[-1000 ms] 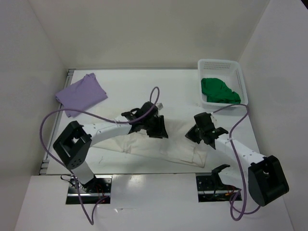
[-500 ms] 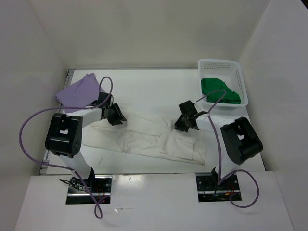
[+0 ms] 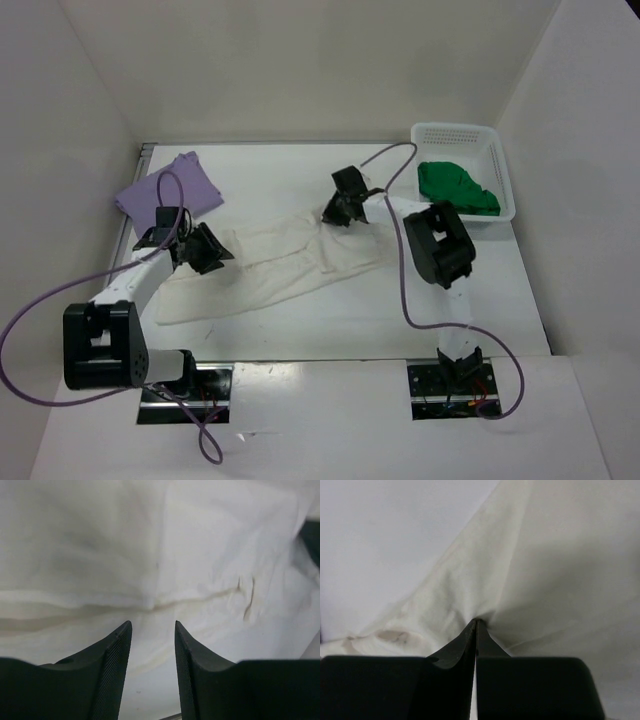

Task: Fold and stack the t-shirts
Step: Rotate the rectangle-folded T-shirt at the center of the board.

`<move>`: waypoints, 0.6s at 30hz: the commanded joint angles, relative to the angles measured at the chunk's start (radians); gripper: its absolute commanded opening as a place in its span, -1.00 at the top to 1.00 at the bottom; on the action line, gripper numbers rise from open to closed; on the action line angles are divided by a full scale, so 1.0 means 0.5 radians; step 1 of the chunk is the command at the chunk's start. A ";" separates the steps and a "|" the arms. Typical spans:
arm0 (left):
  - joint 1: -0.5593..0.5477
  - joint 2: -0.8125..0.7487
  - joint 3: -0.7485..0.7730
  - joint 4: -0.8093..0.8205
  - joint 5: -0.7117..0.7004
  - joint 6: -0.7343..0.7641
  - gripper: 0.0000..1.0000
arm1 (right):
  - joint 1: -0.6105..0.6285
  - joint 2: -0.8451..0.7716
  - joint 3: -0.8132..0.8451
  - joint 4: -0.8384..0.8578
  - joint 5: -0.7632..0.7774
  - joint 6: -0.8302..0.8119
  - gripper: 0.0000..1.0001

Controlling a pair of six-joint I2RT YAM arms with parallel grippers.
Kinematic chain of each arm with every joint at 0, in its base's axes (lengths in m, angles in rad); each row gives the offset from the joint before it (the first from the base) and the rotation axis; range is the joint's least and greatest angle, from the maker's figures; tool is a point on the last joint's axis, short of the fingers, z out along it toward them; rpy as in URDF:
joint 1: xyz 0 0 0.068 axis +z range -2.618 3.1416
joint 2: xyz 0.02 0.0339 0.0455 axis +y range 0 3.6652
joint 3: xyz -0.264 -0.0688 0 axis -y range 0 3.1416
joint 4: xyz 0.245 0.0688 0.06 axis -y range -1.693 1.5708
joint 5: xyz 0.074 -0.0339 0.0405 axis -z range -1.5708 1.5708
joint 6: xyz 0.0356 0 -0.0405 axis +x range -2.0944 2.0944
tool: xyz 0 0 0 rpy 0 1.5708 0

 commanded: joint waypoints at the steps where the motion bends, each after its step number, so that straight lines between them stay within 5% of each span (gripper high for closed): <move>1: -0.007 -0.155 0.038 -0.198 0.133 0.087 0.05 | 0.016 0.437 0.551 -0.141 0.019 -0.168 0.95; 6: -0.025 -0.315 0.081 -0.336 0.192 0.124 0.03 | 0.016 0.899 1.663 -0.518 0.046 -0.299 1.00; 9: -0.025 -0.337 0.188 -0.394 0.192 0.149 0.03 | 0.016 0.869 1.975 -0.648 0.120 -0.397 1.00; 11: -0.025 -0.318 0.237 -0.394 0.281 0.167 0.03 | 0.016 0.698 1.915 -0.590 0.144 -0.437 0.69; 15: -0.043 -0.324 0.342 -0.339 0.376 0.167 0.28 | 0.059 -0.046 1.242 -0.323 0.074 -0.462 0.15; 18: -0.062 -0.349 0.434 -0.275 0.376 0.146 0.63 | 0.200 -0.391 0.654 -0.213 0.102 -0.465 0.15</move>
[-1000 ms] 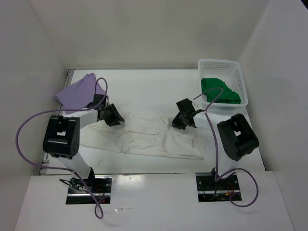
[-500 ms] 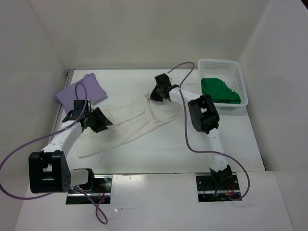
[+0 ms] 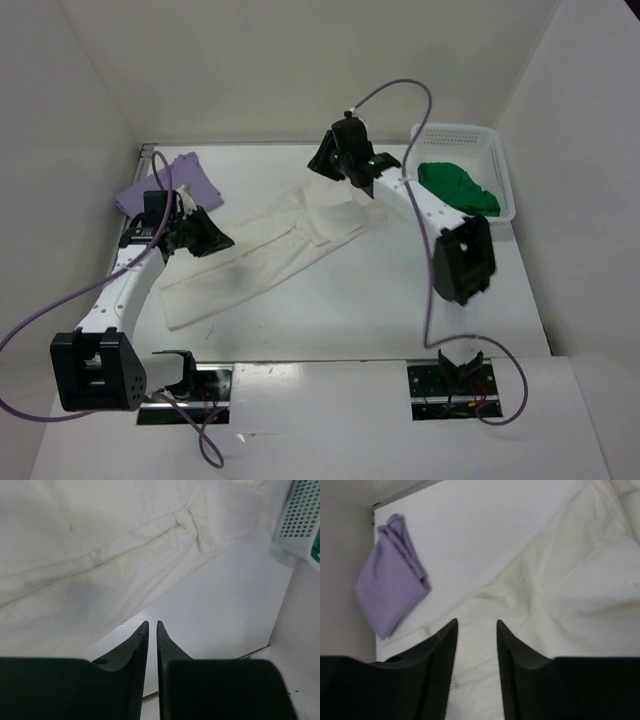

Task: Fold and stack the t-shirts
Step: Rotate the rectangle-folded T-shirt at the center of the board.

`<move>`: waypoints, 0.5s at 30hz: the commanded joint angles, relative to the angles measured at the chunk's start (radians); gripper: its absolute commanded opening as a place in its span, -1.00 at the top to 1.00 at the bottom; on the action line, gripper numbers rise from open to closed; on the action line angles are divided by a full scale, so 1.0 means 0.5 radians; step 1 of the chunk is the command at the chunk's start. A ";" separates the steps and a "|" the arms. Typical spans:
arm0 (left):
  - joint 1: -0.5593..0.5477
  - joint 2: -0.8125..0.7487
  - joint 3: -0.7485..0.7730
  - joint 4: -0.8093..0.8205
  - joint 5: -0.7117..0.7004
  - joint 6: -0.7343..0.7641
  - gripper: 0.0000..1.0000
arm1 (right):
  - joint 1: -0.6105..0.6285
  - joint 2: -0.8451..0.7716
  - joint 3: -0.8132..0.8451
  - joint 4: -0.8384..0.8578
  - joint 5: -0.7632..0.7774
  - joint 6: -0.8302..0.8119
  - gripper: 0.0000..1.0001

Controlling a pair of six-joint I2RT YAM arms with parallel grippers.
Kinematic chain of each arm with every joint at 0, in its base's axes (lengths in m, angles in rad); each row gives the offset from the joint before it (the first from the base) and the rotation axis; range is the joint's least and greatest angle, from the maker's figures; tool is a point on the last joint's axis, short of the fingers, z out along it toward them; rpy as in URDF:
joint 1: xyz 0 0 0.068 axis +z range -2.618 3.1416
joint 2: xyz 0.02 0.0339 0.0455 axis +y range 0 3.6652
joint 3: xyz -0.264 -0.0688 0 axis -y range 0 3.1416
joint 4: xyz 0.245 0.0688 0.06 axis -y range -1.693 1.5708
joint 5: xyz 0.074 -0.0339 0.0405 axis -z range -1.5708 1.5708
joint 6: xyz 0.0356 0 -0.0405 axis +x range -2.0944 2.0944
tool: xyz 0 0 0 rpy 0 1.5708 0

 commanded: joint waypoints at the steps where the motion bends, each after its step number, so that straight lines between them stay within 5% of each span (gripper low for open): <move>1: -0.041 -0.065 0.171 0.065 0.088 0.065 0.66 | 0.206 -0.625 -0.549 0.227 -0.006 -0.028 0.30; 3: -0.041 0.008 0.247 0.047 0.033 0.093 0.70 | 0.408 -0.777 -1.039 0.416 -0.058 0.153 0.50; 5: -0.041 0.045 0.293 0.047 0.015 0.115 0.73 | 0.686 -0.842 -1.262 0.534 -0.058 0.367 0.77; 8: -0.060 0.091 0.294 0.068 0.015 0.115 0.76 | 0.911 -0.647 -1.401 0.687 -0.070 0.537 0.86; 15: -0.078 0.153 0.346 -0.012 -0.120 0.201 0.71 | 1.136 -0.471 -1.382 0.826 -0.027 0.654 0.00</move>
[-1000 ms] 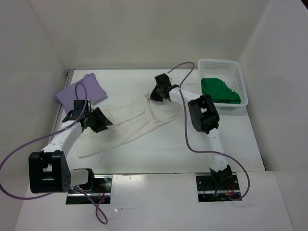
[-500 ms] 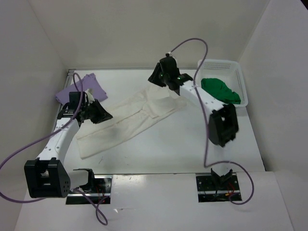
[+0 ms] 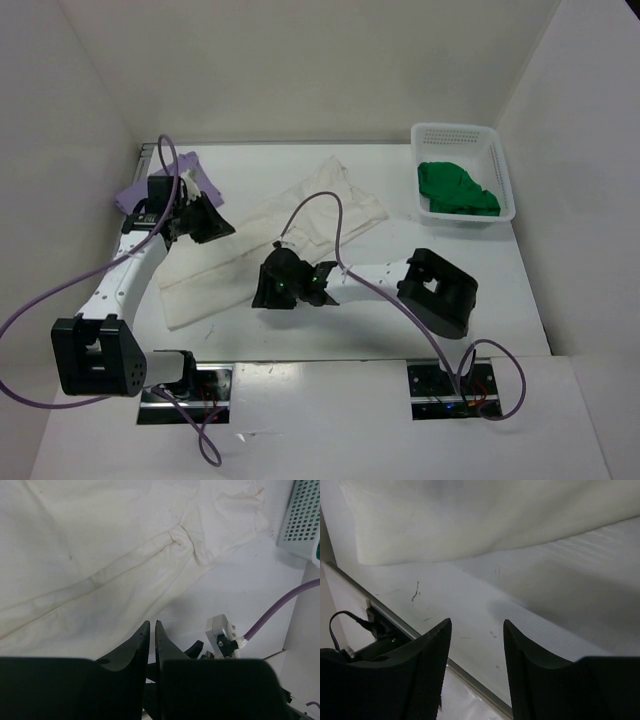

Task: Fold and stack the t-shirts
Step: Rotate the rectangle-folded T-shirt at the center of the board.

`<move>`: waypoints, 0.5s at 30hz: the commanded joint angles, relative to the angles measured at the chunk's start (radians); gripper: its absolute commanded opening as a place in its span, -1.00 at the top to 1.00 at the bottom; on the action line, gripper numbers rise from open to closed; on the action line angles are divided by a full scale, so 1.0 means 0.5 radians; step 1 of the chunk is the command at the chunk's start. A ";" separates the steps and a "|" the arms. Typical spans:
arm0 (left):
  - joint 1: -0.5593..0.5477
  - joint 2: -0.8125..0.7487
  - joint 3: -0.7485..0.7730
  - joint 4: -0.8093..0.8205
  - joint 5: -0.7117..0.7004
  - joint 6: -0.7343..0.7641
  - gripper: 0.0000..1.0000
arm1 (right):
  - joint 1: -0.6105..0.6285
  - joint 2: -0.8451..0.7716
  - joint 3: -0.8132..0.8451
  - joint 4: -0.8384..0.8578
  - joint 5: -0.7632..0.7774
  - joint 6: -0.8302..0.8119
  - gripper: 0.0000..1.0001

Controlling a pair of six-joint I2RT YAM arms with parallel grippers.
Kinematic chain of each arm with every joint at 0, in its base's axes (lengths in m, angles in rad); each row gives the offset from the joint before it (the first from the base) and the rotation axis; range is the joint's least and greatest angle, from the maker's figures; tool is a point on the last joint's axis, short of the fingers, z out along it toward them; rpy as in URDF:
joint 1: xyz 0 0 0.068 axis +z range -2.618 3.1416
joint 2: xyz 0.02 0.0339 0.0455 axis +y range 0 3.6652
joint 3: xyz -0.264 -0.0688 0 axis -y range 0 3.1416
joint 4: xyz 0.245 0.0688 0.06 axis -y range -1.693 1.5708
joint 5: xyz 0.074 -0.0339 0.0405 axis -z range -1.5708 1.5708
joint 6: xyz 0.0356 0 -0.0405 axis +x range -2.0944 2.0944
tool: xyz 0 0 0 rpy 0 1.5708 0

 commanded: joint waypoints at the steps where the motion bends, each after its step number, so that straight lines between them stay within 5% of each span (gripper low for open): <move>1: -0.006 0.014 0.087 -0.023 -0.054 0.092 0.71 | -0.026 -0.041 0.004 0.232 0.066 0.136 -0.05; 10: -0.006 -0.032 -0.042 0.014 0.008 0.062 0.66 | -0.026 0.372 0.098 0.309 0.090 0.341 -0.10; 15: -0.006 -0.050 -0.042 -0.005 -0.011 0.080 0.64 | -0.044 0.474 0.123 0.367 0.068 0.476 0.10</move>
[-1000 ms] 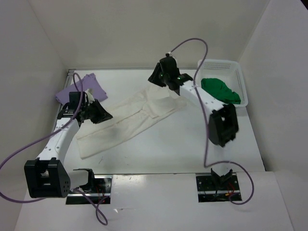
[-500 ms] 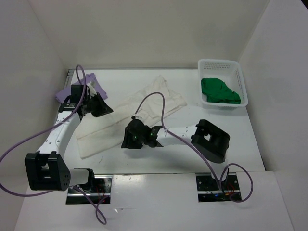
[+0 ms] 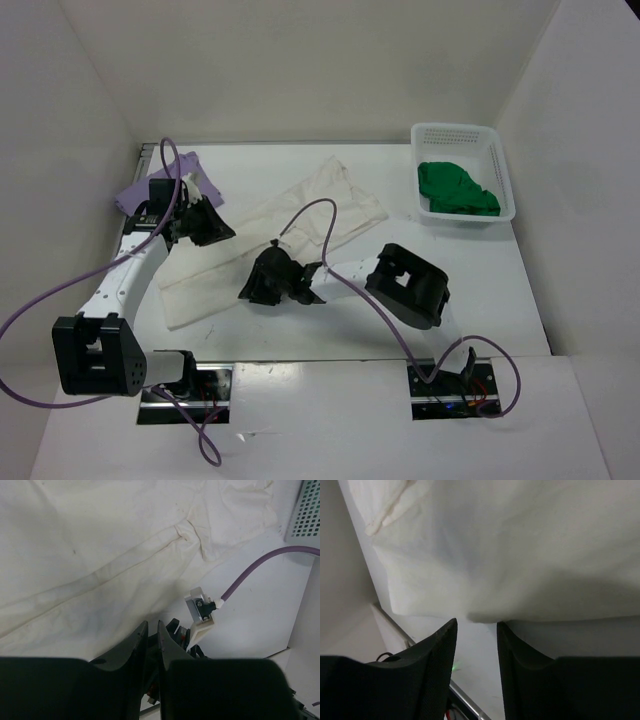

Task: Fold and stack the t-shirts
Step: Rotate the rectangle-folded T-shirt at the center of the board.

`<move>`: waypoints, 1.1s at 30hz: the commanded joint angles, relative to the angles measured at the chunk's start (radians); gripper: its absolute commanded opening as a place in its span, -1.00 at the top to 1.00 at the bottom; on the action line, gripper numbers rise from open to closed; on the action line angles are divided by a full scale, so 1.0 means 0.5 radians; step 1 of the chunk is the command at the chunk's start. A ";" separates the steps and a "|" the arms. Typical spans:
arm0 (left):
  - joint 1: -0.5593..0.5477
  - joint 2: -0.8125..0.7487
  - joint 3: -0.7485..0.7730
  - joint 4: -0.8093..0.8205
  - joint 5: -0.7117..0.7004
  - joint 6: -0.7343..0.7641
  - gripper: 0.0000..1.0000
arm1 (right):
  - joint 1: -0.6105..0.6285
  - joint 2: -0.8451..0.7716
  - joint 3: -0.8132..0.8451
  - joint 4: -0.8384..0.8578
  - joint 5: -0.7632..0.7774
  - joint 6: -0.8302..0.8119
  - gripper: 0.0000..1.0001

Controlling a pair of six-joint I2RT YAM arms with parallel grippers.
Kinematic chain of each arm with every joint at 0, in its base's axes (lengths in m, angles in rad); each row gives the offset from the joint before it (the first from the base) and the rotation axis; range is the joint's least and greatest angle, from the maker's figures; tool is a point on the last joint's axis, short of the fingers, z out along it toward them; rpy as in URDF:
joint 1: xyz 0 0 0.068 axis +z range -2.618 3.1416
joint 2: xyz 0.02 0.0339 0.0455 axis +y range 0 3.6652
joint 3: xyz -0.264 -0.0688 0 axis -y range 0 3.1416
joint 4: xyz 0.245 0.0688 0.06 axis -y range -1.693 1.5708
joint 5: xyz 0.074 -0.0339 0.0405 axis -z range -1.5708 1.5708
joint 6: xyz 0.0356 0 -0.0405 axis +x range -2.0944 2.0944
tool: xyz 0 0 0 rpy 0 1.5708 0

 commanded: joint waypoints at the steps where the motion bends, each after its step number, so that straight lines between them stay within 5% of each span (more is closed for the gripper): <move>1: -0.004 -0.060 0.000 0.011 0.030 0.043 0.61 | -0.015 0.091 -0.003 -0.013 0.105 0.116 0.14; 5: -0.025 -0.024 0.000 -0.007 0.061 0.080 0.58 | -0.116 0.134 0.019 -0.037 0.105 0.134 0.67; 14: -0.182 0.170 0.101 0.051 0.021 0.080 0.53 | -0.425 -0.399 -0.587 -0.132 0.100 -0.123 0.99; 21: -0.326 0.409 0.239 0.100 -0.077 0.080 0.41 | -0.647 -1.000 -0.993 -0.457 0.093 -0.350 0.99; 25: -0.345 0.559 0.343 0.186 -0.129 0.099 0.10 | -0.690 -1.283 -1.018 -0.687 0.093 -0.412 0.28; 33: -0.409 1.037 0.742 0.523 -0.325 0.160 -0.40 | -0.822 -1.626 -0.981 -0.810 0.023 -0.485 0.25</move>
